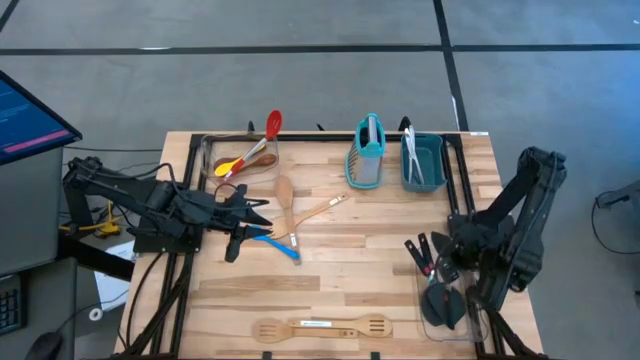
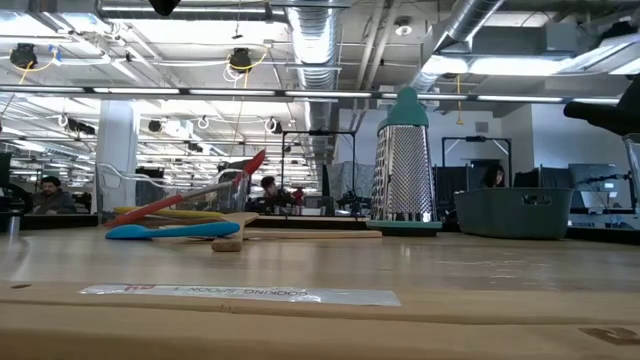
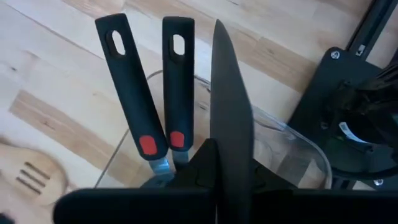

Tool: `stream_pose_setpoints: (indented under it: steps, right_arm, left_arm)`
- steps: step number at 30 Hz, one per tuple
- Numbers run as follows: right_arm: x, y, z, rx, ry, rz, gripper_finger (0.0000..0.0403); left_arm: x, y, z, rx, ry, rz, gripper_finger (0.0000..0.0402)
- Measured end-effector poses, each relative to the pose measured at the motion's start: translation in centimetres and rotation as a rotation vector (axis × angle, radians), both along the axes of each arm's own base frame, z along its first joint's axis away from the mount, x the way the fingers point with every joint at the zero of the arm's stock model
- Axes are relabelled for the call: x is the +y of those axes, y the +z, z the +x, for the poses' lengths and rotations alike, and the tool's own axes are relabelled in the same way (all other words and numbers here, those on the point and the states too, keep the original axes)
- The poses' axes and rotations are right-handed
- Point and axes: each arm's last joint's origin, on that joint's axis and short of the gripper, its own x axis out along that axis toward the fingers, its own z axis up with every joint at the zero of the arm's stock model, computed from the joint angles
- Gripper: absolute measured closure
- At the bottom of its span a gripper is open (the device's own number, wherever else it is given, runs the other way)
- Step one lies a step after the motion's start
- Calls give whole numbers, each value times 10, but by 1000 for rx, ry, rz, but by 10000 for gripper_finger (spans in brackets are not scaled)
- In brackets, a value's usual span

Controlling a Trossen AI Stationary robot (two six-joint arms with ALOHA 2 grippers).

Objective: Pick & Place Kitchen Items
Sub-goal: Put the black turner spatula into the right transparent bin

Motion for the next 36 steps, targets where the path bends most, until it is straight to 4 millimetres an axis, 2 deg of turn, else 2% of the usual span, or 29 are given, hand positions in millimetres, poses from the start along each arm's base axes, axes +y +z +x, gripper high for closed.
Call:
stream_pose_setpoints:
  steps: [13, 18, 28, 36]
  right_arm:
    - [18, -14, 5, 17, 31, -48, 402]
    - [18, -13, 5, 27, 66, -21, 369]
    - [-4, 8, -7, 25, 110, 109, 271]
    - [-36, 31, -24, -13, 196, 252, 234]
  left_arm:
    - [0, -1, 0, 6, 2, 2, 325]
    - [0, -1, 0, 5, 4, 4, 325]
    - [0, -1, 0, 5, 4, 3, 325]
    - [0, -1, 0, 5, 4, 3, 325]
